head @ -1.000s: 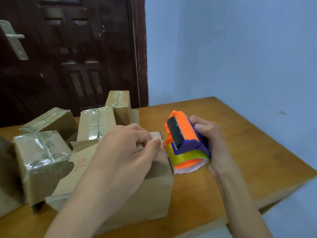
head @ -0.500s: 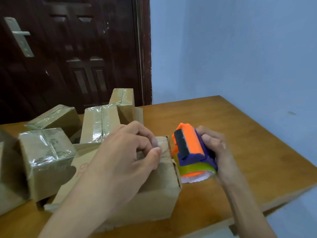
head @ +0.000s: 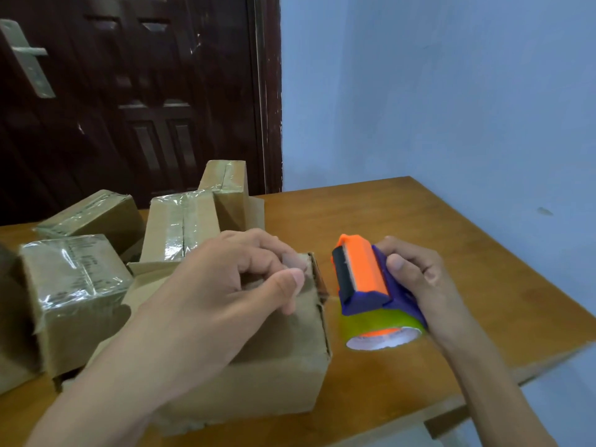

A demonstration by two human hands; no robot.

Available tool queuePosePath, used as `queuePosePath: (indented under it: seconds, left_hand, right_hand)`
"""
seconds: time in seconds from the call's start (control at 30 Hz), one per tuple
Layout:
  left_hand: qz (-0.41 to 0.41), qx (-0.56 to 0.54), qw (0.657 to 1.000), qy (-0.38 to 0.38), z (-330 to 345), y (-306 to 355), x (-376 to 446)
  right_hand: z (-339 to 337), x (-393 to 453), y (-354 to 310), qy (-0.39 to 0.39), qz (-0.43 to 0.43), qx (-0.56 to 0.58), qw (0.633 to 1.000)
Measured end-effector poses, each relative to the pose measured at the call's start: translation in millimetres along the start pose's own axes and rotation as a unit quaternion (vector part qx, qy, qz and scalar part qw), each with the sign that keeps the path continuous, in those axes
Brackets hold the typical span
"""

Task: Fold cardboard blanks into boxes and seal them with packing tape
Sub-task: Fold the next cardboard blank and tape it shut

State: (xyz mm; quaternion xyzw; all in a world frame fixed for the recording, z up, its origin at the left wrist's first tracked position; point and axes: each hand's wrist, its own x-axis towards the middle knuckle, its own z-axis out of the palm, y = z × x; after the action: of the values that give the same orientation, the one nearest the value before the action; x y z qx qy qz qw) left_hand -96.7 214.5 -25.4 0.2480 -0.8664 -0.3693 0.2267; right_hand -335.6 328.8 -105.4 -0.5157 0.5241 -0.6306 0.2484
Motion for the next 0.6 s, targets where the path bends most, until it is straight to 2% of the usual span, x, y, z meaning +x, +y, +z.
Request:
queuePosePath:
  seconds: [0.1, 0.23, 0.3, 0.6]
  left_hand:
    - [0.001, -0.03, 0.999, 0.009, 0.5, -2.6, 0.7]
    - [0.022, -0.005, 1.0, 0.002, 0.8, -6.4, -3.2]
    - [0.024, -0.004, 1.0, -0.005, 0.9, -6.5, -4.1]
    - [-0.006, 0.0, 1.0, 0.025, 5.2, -0.6, -1.4]
  right_hand:
    - [5.5, 0.0, 1.8, -0.002, 0.008, 0.011, 1.0]
    - [2.7, -6.6, 3.6, 0.03, 0.066, 0.123, 0.99]
    - [4.2, -9.1, 5.7, 0.021, 0.083, 0.148, 0.985]
    - [17.2, -3.4, 24.2, 0.0, 0.077, 0.168, 0.983]
